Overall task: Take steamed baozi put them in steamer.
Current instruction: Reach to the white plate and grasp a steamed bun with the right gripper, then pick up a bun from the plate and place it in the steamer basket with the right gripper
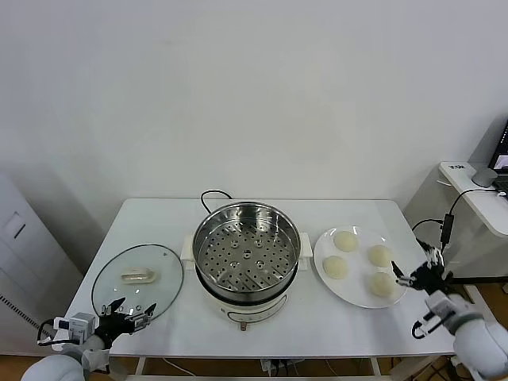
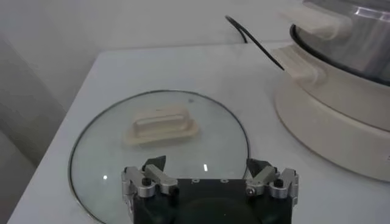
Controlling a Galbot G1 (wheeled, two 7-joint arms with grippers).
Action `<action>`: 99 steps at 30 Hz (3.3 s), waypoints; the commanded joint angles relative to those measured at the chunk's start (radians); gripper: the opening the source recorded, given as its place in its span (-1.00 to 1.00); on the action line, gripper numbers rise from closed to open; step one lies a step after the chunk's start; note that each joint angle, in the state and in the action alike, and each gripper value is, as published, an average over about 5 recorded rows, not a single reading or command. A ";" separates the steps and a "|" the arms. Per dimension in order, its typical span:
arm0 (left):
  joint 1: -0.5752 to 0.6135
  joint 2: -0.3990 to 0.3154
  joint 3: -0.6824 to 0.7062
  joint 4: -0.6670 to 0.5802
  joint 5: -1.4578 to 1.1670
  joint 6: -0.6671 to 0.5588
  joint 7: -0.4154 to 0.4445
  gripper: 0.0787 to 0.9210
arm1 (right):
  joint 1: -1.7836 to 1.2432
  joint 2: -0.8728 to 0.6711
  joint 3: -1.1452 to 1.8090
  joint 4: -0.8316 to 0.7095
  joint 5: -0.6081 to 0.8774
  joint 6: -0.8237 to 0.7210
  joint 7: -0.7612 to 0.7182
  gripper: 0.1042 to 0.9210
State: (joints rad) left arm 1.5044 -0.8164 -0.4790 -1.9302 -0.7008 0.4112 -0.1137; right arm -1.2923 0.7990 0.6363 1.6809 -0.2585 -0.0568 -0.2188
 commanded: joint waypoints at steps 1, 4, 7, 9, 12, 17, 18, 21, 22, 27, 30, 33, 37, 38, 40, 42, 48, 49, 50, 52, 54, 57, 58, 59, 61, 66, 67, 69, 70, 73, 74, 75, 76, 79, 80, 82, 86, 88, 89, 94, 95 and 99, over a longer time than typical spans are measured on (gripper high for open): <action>-0.011 -0.007 0.004 0.004 0.014 0.005 -0.001 0.77 | 0.388 -0.157 -0.258 -0.207 -0.091 0.063 -0.227 0.76; -0.021 -0.009 0.006 0.011 0.024 0.009 -0.004 0.77 | 0.530 -0.208 -0.396 -0.281 -0.033 0.068 -0.316 0.76; -0.029 -0.013 0.008 0.021 0.041 0.009 -0.005 0.77 | 0.676 -0.231 -0.532 -0.379 0.024 0.094 -0.405 0.76; -0.031 -0.015 0.009 0.029 0.049 0.009 -0.006 0.77 | 0.785 -0.228 -0.630 -0.442 0.059 0.115 -0.464 0.76; -0.032 -0.013 0.009 0.035 0.050 0.010 -0.007 0.77 | 0.946 -0.209 -0.780 -0.524 0.101 0.130 -0.547 0.76; -0.034 -0.007 0.007 0.036 0.047 0.012 -0.007 0.77 | 1.158 -0.141 -0.987 -0.670 0.140 0.165 -0.666 0.76; -0.034 -0.006 0.007 0.035 0.046 0.013 -0.007 0.77 | 1.195 -0.121 -1.023 -0.697 0.146 0.171 -0.689 0.76; -0.034 -0.007 0.006 0.031 0.046 0.019 -0.009 0.77 | 1.289 -0.063 -1.121 -0.780 0.150 0.187 -0.777 0.76; -0.033 -0.008 0.006 0.028 0.046 0.021 -0.010 0.77 | 1.316 -0.046 -1.148 -0.804 0.147 0.192 -0.810 0.76; -0.037 -0.018 0.006 0.019 0.046 0.031 -0.015 0.77 | 1.404 0.032 -1.241 -0.912 0.118 0.223 -0.948 0.76; -0.040 -0.018 0.006 0.026 0.046 0.032 -0.016 0.77 | 1.415 0.065 -1.264 -0.947 0.102 0.237 -0.970 0.76; -0.040 -0.014 0.007 0.034 0.045 0.030 -0.015 0.77 | 1.409 0.088 -1.279 -0.964 0.094 0.244 -0.966 0.76; -0.043 -0.010 0.007 0.036 0.041 0.029 -0.014 0.77 | 1.390 0.114 -1.278 -0.982 0.076 0.254 -0.936 0.76; -0.043 -0.010 0.008 0.036 0.040 0.029 -0.014 0.77 | 1.385 0.120 -1.274 -0.987 0.068 0.258 -0.928 0.76; -0.044 -0.009 0.008 0.036 0.039 0.028 -0.014 0.77 | 1.375 0.136 -1.259 -1.002 0.045 0.268 -0.909 0.76; -0.045 -0.008 0.009 0.036 0.038 0.028 -0.013 0.77 | 1.366 0.151 -1.241 -1.020 0.018 0.278 -0.891 0.76; -0.044 -0.008 0.009 0.032 0.028 0.026 -0.012 0.77 | 1.342 0.204 -1.202 -1.081 -0.044 0.297 -0.847 0.76; -0.043 -0.008 0.008 0.032 0.027 0.026 -0.012 0.77 | 1.337 0.214 -1.196 -1.091 -0.051 0.298 -0.841 0.76; -0.043 -0.008 0.008 0.032 0.026 0.025 -0.012 0.77 | 1.333 0.224 -1.190 -1.100 -0.060 0.300 -0.836 0.76; -0.043 -0.007 0.007 0.032 0.023 0.025 -0.011 0.77 | 1.325 0.244 -1.173 -1.118 -0.079 0.303 -0.826 0.76; -0.042 -0.004 0.006 0.032 0.020 0.024 -0.011 0.77 | 1.319 0.260 -1.160 -1.134 -0.094 0.305 -0.819 0.74; -0.041 0.000 0.005 0.033 0.014 0.021 -0.011 0.77 | 1.312 0.284 -1.135 -1.159 -0.120 0.305 -0.809 0.67; -0.040 0.000 0.005 0.033 0.012 0.021 -0.011 0.77 | 1.312 0.291 -1.126 -1.168 -0.131 0.306 -0.808 0.64; -0.040 0.001 0.005 0.033 0.012 0.021 -0.011 0.77 | 1.312 0.297 -1.117 -1.176 -0.142 0.307 -0.808 0.60; -0.040 0.001 0.005 0.032 0.011 0.021 -0.010 0.77 | 1.312 0.305 -1.107 -1.188 -0.161 0.309 -0.812 0.55; -0.041 0.000 0.008 0.032 0.009 0.021 -0.010 0.77 | 1.312 0.307 -1.095 -1.197 -0.189 0.306 -0.833 0.37; -0.041 -0.001 0.008 0.031 0.009 0.021 -0.010 0.77 | 1.311 0.305 -1.094 -1.197 -0.191 0.304 -0.838 0.34; -0.041 -0.001 0.008 0.031 0.008 0.021 -0.010 0.77 | 1.308 0.302 -1.093 -1.196 -0.193 0.302 -0.844 0.27; -0.041 -0.001 0.008 0.031 0.007 0.021 -0.010 0.77 | 1.307 0.301 -1.093 -1.195 -0.193 0.301 -0.845 0.25; -0.041 -0.002 0.008 0.032 0.005 0.021 -0.010 0.77 | 1.303 0.303 -1.088 -1.197 -0.195 0.300 -0.844 0.18; -0.041 -0.002 0.007 0.031 0.005 0.021 -0.011 0.77 | 1.302 0.304 -1.087 -1.198 -0.195 0.300 -0.843 0.16; -0.041 -0.003 0.007 0.031 0.004 0.021 -0.011 0.77 | 1.301 0.304 -1.084 -1.199 -0.196 0.300 -0.843 0.14; -0.041 -0.003 0.007 0.030 0.004 0.021 -0.011 0.77 | 1.301 0.305 -1.083 -1.200 -0.195 0.300 -0.843 0.12; -0.039 -0.006 0.008 0.028 0.003 0.022 -0.011 0.77 | 1.301 0.305 -1.078 -1.200 -0.197 0.300 -0.843 0.01; -0.039 -0.007 0.008 0.028 0.003 0.022 -0.012 0.77 | 1.301 0.305 -1.078 -1.200 -0.197 0.300 -0.844 -0.03; -0.039 -0.009 0.008 0.027 0.003 0.023 -0.013 0.77 | 1.302 0.302 -1.078 -1.198 -0.197 0.302 -0.845 -0.07; -0.043 -0.014 0.007 0.022 0.003 0.028 -0.016 0.77 | 1.311 0.282 -1.093 -1.174 -0.189 0.304 -0.853 -0.09; -0.046 -0.020 0.007 0.019 0.004 0.035 -0.020 0.77 | 1.323 0.264 -1.108 -1.151 -0.174 0.305 -0.860 -0.09; -0.048 -0.024 0.007 0.017 0.005 0.039 -0.023 0.77 | 1.333 0.252 -1.122 -1.135 -0.162 0.306 -0.864 -0.09; -0.049 -0.040 0.011 0.007 0.016 0.057 -0.036 0.77 | 1.421 0.184 -1.239 -1.011 -0.038 0.316 -0.894 -0.09; -0.047 -0.039 0.010 0.005 0.016 0.057 -0.037 0.77 | 1.444 0.175 -1.265 -0.983 -0.006 0.323 -0.899 -0.09; -0.036 -0.031 0.003 0.002 0.016 0.053 -0.036 0.77 | 1.582 0.159 -1.389 -0.884 0.133 0.384 -0.922 -0.07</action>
State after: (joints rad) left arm 1.4649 -0.8441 -0.4751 -1.9257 -0.6880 0.4582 -0.1466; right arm 0.1265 1.0129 -0.5846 0.6396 -0.3122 0.2779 -1.1128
